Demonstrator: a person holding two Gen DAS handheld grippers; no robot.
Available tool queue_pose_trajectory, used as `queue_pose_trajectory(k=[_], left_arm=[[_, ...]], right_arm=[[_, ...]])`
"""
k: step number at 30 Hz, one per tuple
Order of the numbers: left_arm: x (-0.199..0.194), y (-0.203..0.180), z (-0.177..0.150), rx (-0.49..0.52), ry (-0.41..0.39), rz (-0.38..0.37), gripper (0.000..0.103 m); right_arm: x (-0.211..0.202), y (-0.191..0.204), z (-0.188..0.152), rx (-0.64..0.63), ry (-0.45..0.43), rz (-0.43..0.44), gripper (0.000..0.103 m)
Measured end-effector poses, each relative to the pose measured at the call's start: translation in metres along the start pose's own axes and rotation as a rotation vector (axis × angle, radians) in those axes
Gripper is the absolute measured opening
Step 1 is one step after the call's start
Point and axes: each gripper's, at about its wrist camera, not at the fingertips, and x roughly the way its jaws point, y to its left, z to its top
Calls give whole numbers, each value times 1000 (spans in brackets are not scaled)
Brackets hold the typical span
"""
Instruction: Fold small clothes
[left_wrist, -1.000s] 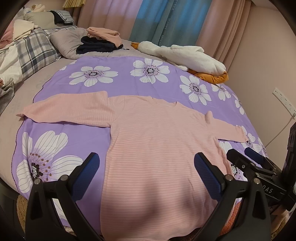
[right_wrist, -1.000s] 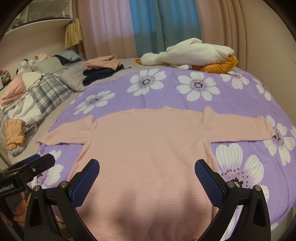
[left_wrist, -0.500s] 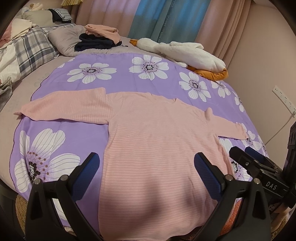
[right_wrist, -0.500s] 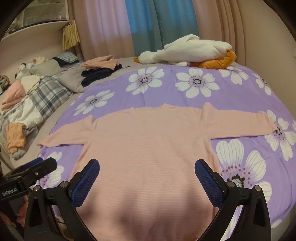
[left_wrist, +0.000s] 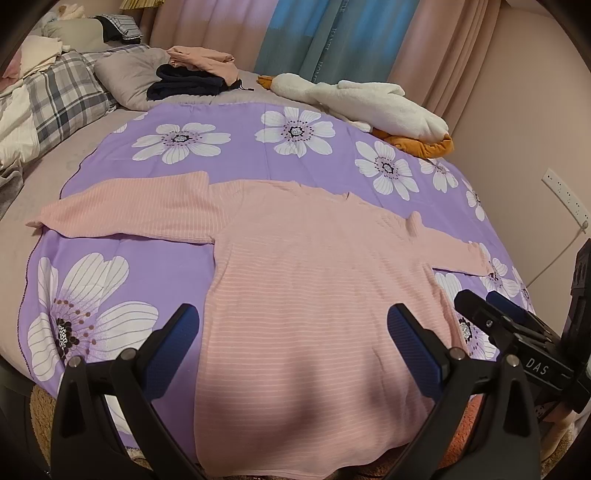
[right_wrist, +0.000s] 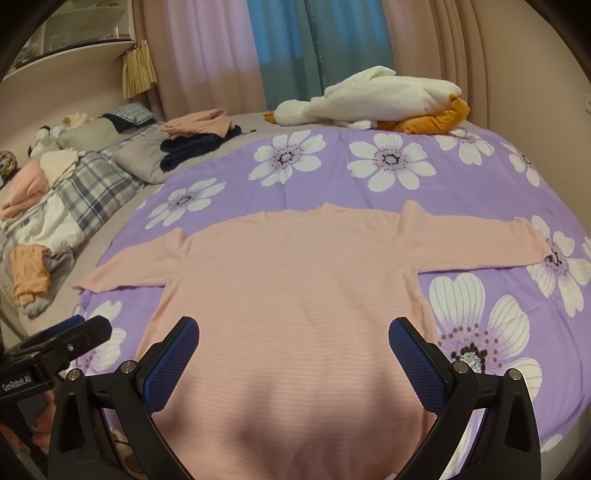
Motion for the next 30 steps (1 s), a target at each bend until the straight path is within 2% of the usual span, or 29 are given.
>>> queue_pose_trajectory(k=[30], left_arm=[[5,1,2,19,14,21,101]], right_arm=[[-2,-4,0,21,10,-34,102]])
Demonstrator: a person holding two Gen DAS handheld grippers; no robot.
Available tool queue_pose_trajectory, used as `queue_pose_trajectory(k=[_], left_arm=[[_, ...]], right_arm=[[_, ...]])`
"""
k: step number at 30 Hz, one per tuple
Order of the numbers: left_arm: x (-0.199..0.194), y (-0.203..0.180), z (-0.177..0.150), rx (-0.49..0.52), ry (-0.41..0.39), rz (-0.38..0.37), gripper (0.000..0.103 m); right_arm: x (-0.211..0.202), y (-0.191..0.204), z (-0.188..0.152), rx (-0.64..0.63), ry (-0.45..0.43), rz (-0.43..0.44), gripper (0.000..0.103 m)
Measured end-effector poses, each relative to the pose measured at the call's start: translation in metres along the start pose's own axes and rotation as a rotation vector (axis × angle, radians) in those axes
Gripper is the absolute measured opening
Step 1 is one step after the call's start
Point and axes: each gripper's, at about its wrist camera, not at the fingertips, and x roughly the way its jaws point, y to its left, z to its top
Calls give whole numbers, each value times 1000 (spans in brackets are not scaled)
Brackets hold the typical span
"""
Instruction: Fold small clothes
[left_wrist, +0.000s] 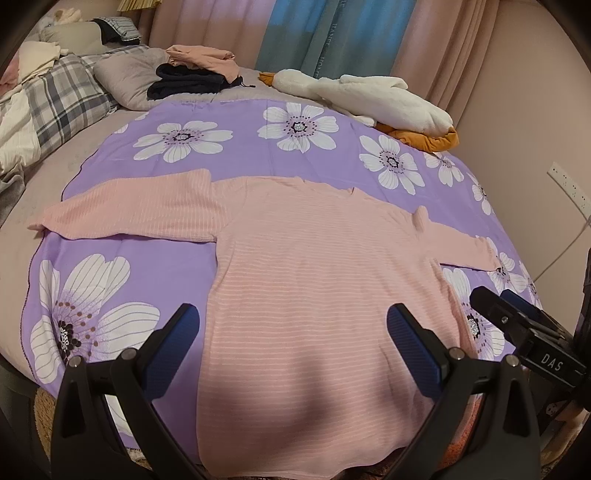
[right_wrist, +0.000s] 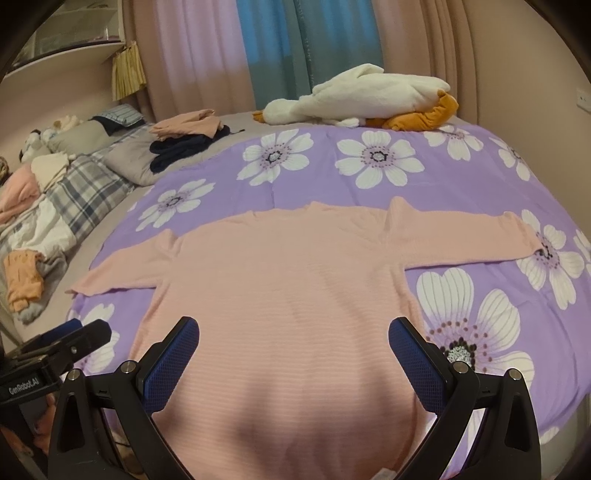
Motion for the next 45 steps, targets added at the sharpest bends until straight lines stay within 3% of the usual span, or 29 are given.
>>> queue_pose_trajectory(k=[35,42,45], left_arm=[[12,-9,-5,9,35,0,101],[15,-16,-1,21,44,-7,101],[19,-22,2,31,51,-3,101]], right_arm=[[3,-7,2,19,3,16,102],[1,-12,8,35,-10,54,102],[1,-19,19,46,-14,113,103]])
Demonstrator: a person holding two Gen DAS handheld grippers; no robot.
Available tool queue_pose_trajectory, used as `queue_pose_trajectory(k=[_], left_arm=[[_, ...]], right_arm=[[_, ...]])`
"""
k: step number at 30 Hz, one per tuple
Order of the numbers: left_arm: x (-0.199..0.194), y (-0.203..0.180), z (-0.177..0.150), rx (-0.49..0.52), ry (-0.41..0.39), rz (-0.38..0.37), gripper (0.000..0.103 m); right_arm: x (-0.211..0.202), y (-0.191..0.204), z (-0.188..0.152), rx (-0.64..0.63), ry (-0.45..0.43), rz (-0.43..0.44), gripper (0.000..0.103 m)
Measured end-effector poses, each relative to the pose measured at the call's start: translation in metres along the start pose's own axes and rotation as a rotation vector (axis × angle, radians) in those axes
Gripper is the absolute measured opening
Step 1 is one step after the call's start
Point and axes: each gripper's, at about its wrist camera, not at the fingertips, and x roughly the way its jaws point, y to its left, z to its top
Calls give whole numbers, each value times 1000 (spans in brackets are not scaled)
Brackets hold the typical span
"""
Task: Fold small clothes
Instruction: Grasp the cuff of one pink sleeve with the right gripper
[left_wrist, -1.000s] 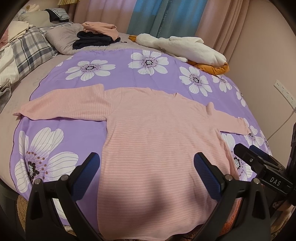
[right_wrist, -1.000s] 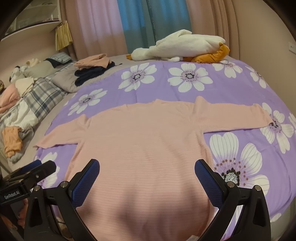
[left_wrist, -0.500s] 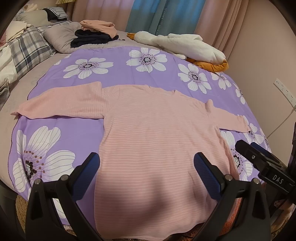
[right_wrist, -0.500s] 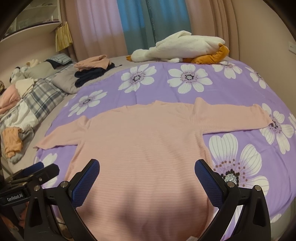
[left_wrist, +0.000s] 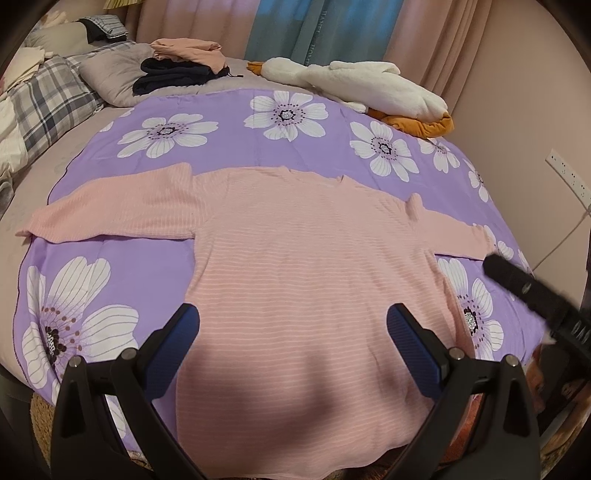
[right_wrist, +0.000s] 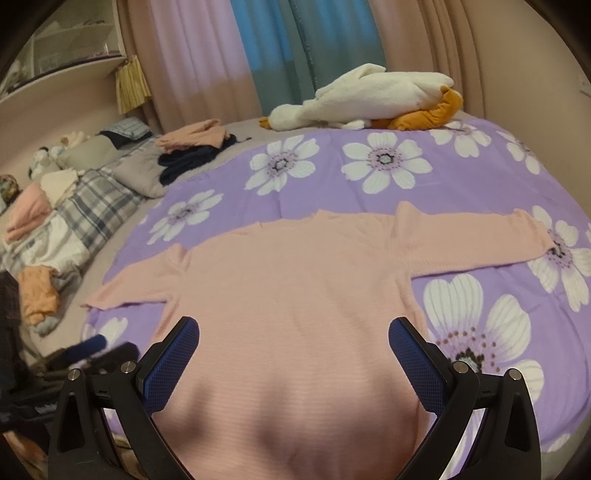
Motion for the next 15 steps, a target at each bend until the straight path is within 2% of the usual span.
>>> queue_pose_trajectory(k=[3,8,12,15], left_arm=[[6,-8,6,9,10,-6,101],[17,-26,25,40,6,-17,101],[32,-37,45,42,-8,-28,100],[48,-39,54,6,7,-46,94]], right_arm=[[2,-13,17,37,-4,58,102],[8,-44,55,99,-23,82,102],[18,-84,85,215,-25,161,99],[20,-116,96,280,-73,127,97]])
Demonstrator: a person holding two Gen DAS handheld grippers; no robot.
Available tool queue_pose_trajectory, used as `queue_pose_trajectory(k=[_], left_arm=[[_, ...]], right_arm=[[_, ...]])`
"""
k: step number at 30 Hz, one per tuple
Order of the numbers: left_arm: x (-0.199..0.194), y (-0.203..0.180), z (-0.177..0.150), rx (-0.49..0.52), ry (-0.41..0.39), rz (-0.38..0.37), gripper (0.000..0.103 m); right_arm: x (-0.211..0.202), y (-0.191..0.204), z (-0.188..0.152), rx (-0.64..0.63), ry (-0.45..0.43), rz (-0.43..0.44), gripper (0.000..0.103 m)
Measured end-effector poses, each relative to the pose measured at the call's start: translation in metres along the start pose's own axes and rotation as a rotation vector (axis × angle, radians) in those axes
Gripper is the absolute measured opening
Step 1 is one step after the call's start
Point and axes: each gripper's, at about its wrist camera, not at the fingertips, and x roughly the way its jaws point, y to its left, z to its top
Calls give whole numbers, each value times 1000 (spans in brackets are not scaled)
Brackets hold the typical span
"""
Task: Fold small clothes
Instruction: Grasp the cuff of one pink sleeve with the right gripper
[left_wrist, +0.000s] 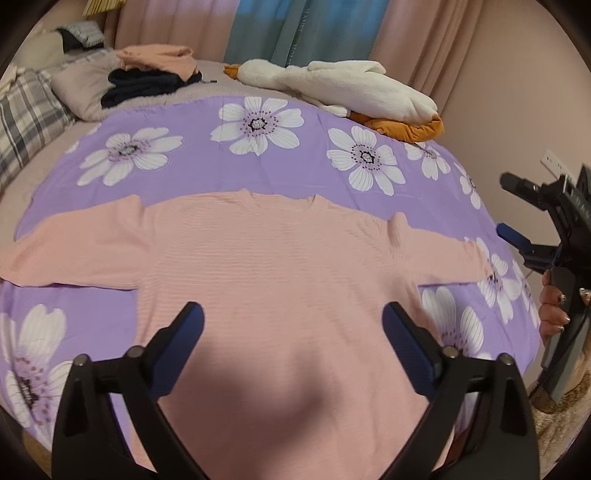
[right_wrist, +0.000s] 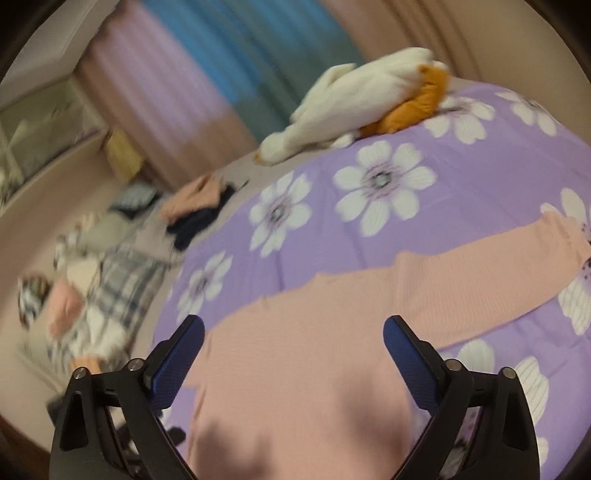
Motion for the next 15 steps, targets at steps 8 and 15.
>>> queue_pose_trajectory(k=[8,15], left_arm=[[58,-5,-5,-13,106,30,71],[85,-4,-1,-72,166,23,63]], right_arm=[[11,-124,13,257,-17,-340,66],[1,-218,6,514,-7,-503,52]])
